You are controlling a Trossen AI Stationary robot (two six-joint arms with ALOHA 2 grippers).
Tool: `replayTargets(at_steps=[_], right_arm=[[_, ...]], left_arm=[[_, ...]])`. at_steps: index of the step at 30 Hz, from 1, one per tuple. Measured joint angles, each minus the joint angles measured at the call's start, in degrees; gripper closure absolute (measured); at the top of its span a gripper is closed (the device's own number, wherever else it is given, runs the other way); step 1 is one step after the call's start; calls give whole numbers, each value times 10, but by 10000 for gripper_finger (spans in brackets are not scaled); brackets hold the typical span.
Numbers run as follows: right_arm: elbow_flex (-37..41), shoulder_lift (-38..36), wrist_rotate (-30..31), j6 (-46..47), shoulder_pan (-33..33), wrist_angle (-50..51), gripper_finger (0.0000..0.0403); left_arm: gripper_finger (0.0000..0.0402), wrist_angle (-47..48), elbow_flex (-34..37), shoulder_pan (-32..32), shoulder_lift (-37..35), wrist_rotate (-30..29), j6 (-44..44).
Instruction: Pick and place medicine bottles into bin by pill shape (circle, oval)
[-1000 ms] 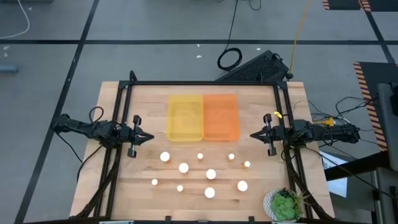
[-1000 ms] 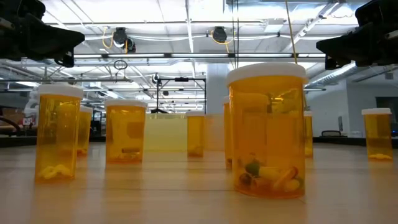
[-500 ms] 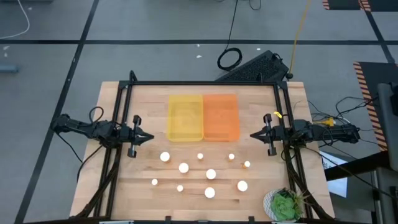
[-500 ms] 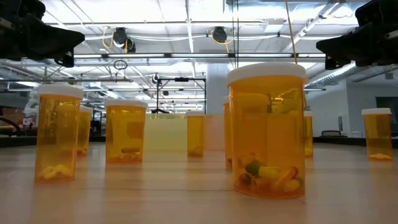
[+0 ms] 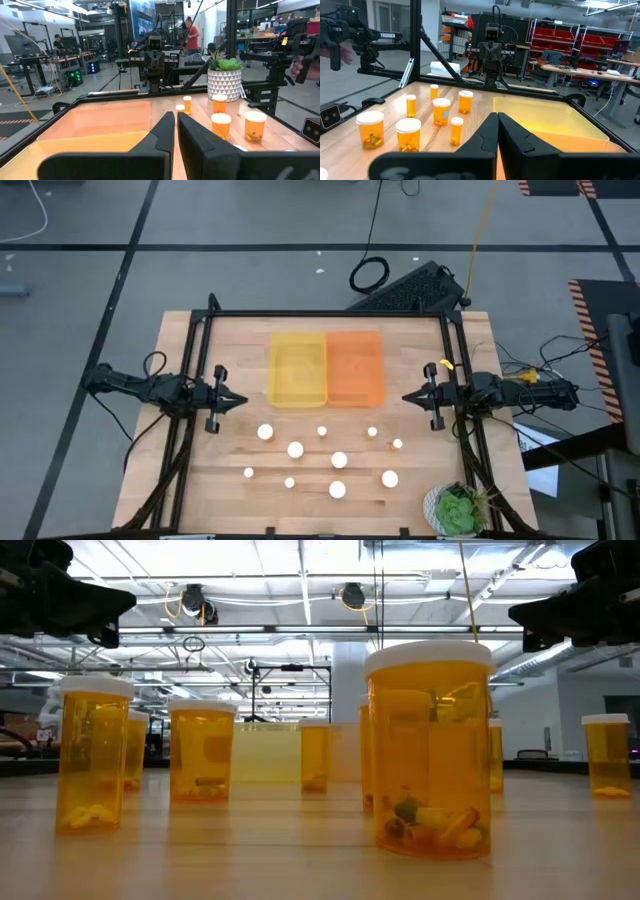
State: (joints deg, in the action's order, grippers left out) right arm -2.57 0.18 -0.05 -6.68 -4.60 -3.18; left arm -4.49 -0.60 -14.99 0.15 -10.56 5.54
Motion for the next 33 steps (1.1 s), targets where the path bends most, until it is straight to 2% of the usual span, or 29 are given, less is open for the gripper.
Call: replayTargets(at_steps=[22, 33], right_arm=[[-11, 6, -1, 24, 0, -49, 403], [-121, 79, 0, 81, 0, -34, 403]], left_arm=[[376, 0, 0, 0, 0, 0, 0], [376, 0, 0, 0, 0, 0, 0]])
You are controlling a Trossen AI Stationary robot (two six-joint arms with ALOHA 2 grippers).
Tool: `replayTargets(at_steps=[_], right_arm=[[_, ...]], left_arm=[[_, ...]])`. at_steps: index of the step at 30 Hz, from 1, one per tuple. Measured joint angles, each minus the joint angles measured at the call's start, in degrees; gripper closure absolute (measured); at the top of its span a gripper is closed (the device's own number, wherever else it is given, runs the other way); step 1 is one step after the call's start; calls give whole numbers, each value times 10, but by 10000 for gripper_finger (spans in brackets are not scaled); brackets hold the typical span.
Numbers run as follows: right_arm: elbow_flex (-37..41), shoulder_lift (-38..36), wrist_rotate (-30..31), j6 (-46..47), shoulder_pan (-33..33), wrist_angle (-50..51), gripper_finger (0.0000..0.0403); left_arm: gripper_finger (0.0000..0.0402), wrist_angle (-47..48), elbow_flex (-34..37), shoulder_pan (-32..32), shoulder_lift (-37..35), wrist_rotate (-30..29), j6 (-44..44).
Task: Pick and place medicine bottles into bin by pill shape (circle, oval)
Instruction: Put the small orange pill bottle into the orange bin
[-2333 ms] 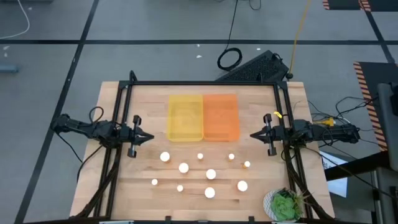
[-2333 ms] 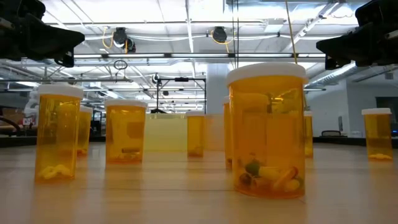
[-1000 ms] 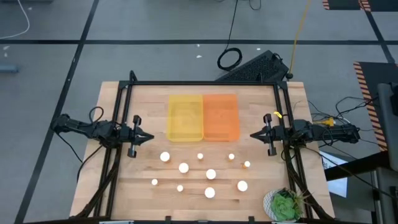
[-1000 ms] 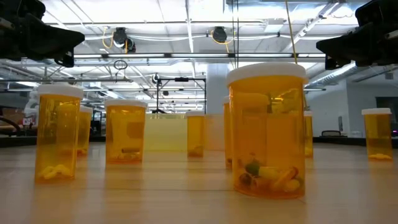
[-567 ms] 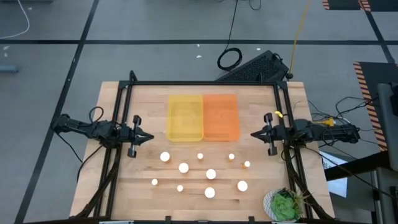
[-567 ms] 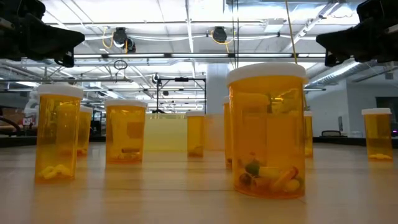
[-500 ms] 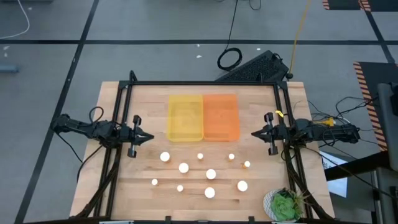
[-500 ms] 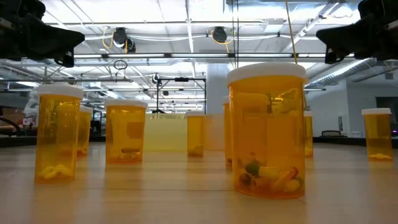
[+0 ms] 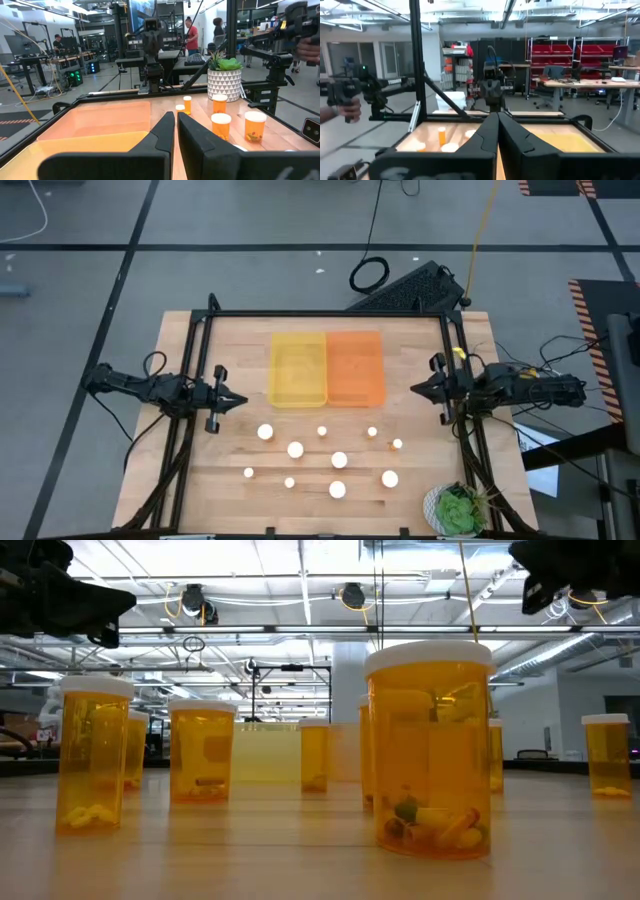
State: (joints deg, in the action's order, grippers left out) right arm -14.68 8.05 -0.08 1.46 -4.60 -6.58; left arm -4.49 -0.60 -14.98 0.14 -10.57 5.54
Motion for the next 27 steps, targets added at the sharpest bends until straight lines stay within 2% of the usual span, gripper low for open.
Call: replayTargets(at_steps=[12, 27], right_arm=[[-226, 164, 0, 24, 0, 140, 403], [-538, 380, 0, 68, 0, 420, 403]], left_arm=[[376, 0, 0, 0, 0, 0, 0], [376, 0, 0, 0, 0, 0, 2]])
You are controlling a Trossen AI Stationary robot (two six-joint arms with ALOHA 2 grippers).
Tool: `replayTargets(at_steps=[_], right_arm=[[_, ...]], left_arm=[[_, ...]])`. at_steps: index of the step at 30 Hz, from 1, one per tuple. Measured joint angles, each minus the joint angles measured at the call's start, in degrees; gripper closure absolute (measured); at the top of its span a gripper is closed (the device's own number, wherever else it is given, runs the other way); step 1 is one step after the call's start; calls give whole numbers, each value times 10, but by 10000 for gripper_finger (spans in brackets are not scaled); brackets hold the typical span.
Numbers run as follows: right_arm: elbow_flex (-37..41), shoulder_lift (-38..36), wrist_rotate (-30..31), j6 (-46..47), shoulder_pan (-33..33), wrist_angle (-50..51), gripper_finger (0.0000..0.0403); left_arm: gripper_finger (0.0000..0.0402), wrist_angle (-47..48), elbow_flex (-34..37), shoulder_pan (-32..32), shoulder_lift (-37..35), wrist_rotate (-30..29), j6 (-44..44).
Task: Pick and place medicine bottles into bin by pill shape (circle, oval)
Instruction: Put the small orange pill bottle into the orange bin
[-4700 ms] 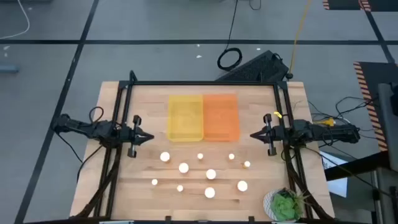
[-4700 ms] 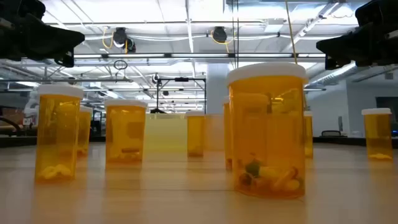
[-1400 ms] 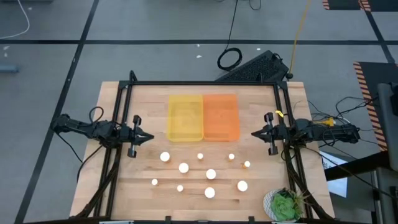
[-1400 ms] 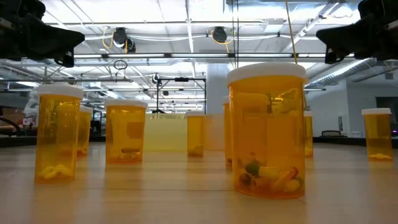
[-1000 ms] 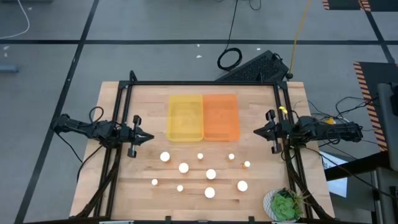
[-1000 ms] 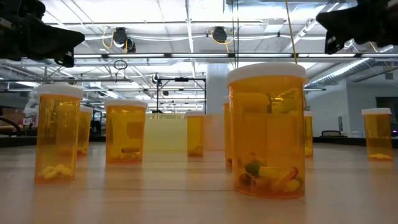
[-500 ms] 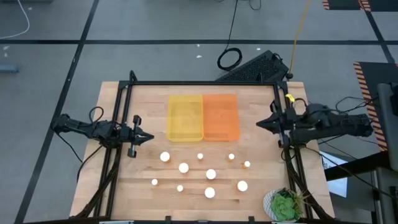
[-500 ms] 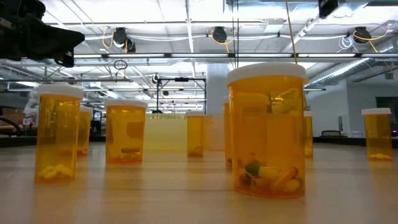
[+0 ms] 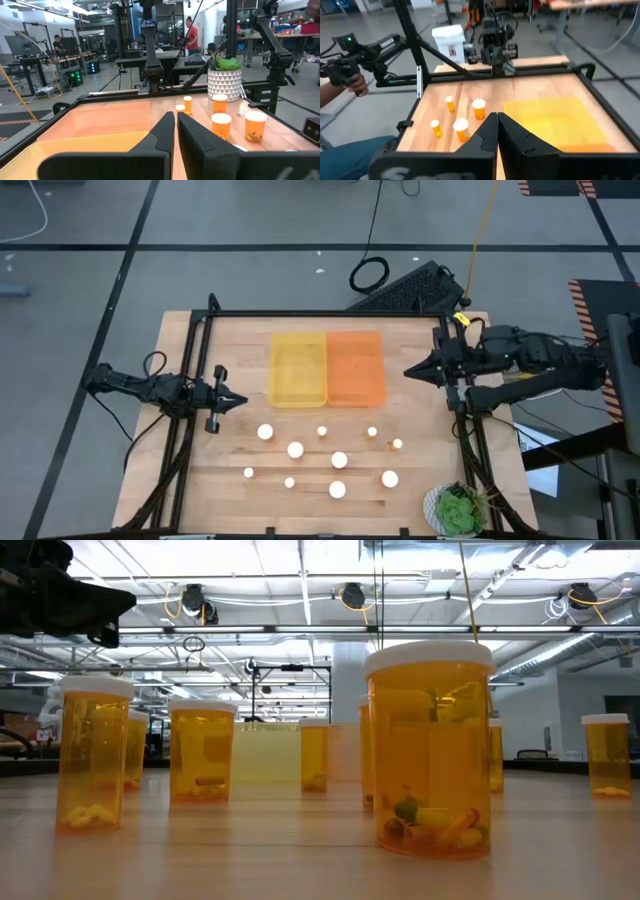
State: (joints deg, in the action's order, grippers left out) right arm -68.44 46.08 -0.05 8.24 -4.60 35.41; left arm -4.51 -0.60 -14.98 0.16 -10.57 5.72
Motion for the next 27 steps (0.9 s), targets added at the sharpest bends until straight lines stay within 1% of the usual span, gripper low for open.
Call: replayTargets(at_steps=[6, 14, 18, 22, 27], right_arm=[[-77, 56, 0, 27, 0, 82, 403], [-84, 76, 0, 29, 0, 96, 403], [-84, 77, 0, 34, 0, 96, 403], [-84, 77, 0, 41, 0, 95, 403], [-84, 77, 0, 44, 0, 96, 403]], left_arm=[[376, 0, 0, 0, 0, 0, 0], [376, 0, 0, 0, 0, 0, -11], [376, -31, -1, 0, 1, 0, -14], [376, -29, -34, 0, 5, 0, -33], [376, 22, -119, 0, 37, 0, -63]])
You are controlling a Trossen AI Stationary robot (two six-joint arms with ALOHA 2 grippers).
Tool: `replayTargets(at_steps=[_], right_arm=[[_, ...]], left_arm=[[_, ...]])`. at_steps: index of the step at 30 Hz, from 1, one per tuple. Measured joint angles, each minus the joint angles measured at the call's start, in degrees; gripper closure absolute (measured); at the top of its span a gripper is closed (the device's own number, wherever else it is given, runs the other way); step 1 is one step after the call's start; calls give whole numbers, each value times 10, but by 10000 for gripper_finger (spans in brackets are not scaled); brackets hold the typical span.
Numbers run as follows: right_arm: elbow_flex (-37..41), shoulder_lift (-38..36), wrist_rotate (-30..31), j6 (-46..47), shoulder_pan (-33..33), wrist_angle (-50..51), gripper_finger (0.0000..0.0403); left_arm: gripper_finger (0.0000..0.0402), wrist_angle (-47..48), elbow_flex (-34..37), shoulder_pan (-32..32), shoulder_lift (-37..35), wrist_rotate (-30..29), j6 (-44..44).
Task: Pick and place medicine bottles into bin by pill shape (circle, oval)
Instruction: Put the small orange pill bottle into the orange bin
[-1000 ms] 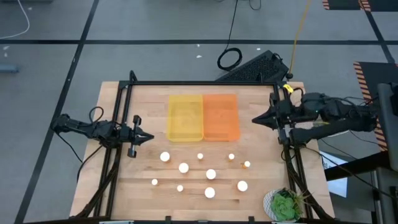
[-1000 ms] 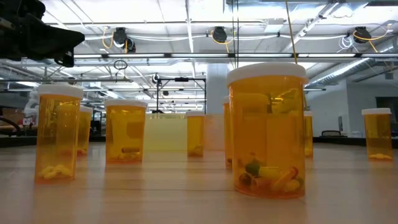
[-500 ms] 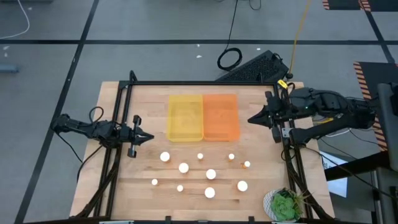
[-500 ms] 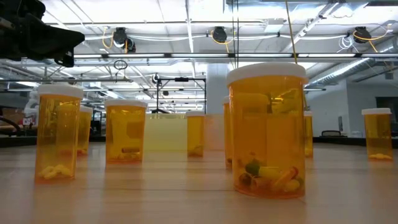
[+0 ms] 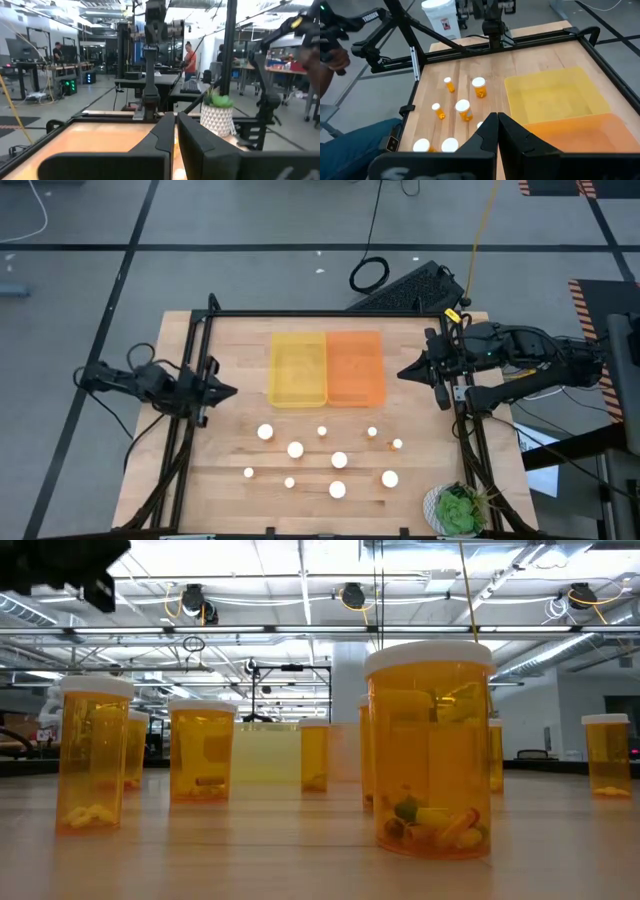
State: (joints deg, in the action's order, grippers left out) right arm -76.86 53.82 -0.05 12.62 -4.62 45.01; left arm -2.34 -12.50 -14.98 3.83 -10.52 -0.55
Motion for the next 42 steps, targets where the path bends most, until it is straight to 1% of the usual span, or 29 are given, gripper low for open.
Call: replayTargets(at_steps=[5, 9, 19, 25, 28, 31, 34, 38, 42], right_arm=[[2, 2, 0, -2, 0, 0, 403], [16, 2, 0, -2, 0, -6, 403], [57, 1, 0, -2, 0, -6, 403], [85, 1, 0, 1, 0, -17, 403], [105, 2, 0, 2, 0, -41, 403], [122, 1, 0, 4, 0, -60, 403], [138, 1, 0, 7, -5, -70, 403], [147, 1, 4, 37, -25, -72, 403], [162, 1, 61, 72, -74, -71, 403]], left_arm=[[376, 79, -96, 0, 57, 0, -34], [376, 145, -189, 0, 120, 0, -9], [376, 323, -441, 0, 302, 1, -7], [376, 438, -552, 0, 405, 2, -17], [376, 474, -569, 0, 445, 7, -34], [376, 489, -566, 0, 474, 25, -53], [376, 485, -555, -3, 490, 27, -75], [376, 443, -529, -14, 509, -3, -86], [376, 360, -495, -25, 522, -18, -71]])
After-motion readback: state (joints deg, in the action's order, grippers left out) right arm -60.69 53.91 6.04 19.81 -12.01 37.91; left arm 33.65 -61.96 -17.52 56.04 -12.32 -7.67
